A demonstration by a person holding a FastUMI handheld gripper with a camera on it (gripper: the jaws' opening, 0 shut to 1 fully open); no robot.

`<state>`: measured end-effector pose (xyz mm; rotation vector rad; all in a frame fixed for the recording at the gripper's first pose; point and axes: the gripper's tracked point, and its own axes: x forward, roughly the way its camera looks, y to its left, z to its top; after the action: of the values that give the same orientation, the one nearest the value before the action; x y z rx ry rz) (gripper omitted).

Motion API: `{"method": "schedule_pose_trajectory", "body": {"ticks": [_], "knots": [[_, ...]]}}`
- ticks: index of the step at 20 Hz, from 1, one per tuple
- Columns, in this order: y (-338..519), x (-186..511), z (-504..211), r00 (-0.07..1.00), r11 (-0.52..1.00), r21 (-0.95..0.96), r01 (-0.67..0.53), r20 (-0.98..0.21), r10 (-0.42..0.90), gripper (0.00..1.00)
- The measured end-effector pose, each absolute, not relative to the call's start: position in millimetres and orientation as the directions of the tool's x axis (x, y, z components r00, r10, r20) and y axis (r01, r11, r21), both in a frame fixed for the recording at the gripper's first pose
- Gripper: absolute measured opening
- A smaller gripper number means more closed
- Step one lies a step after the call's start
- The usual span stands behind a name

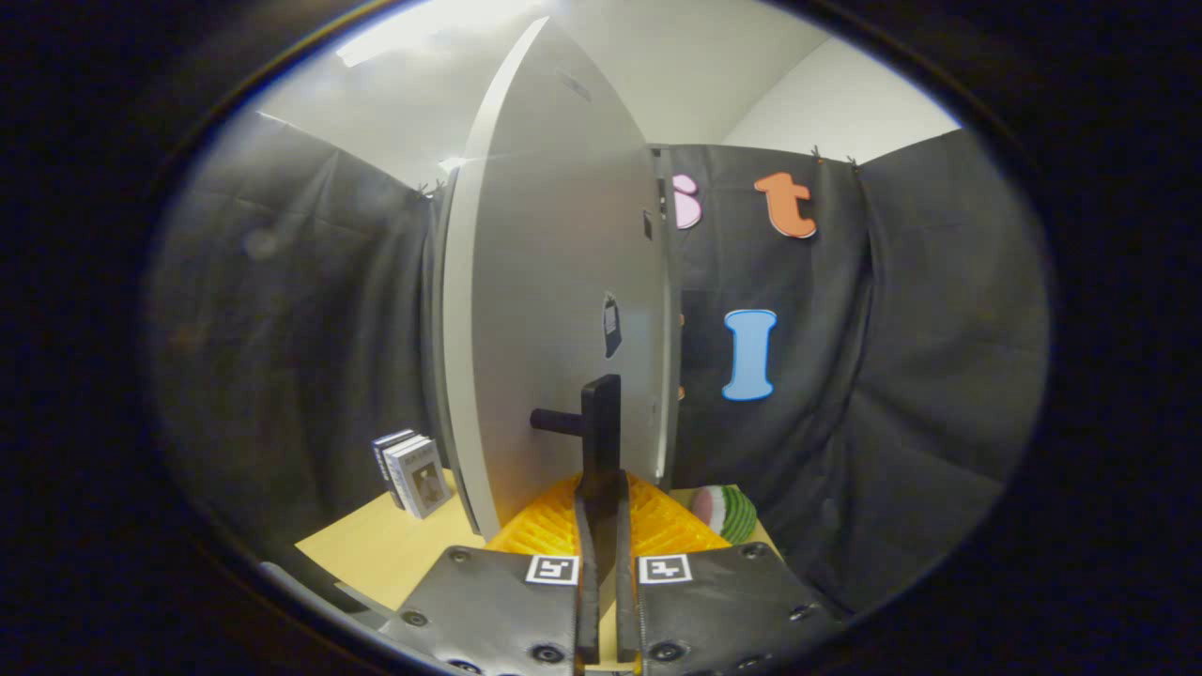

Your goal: Open the shoe cabinet door, grab the shoes and put them into the shoe cabinet, then close the shoe cabinet door.

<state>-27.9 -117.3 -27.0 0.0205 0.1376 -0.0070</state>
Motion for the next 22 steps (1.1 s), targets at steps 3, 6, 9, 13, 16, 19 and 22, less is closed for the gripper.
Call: {"method": "schedule_pose_trajectory", "body": {"ticks": [3,6,9,13,16,19,22], "knots": [[-151,-27,-25,0.987,0.997,0.034,0.071,-0.145,-0.065,0.08],[-169,-28,-25,0.985,0.995,0.026,0.092,-0.146,-0.087,0.04],[-186,-28,-25,0.987,0.996,0.025,0.086,-0.137,-0.082,0.02],[-202,-26,-26,0.989,0.998,0.032,0.046,-0.141,-0.041,0.02],[-215,-23,-26,0.990,0.999,0.044,0.012,-0.142,-0.005,0.02],[-219,-24,-26,0.989,0.999,0.036,-0.019,-0.145,0.024,0.04],[-219,-23,-27,0.989,0.999,0.034,-0.030,-0.146,0.034,0.07]]}}
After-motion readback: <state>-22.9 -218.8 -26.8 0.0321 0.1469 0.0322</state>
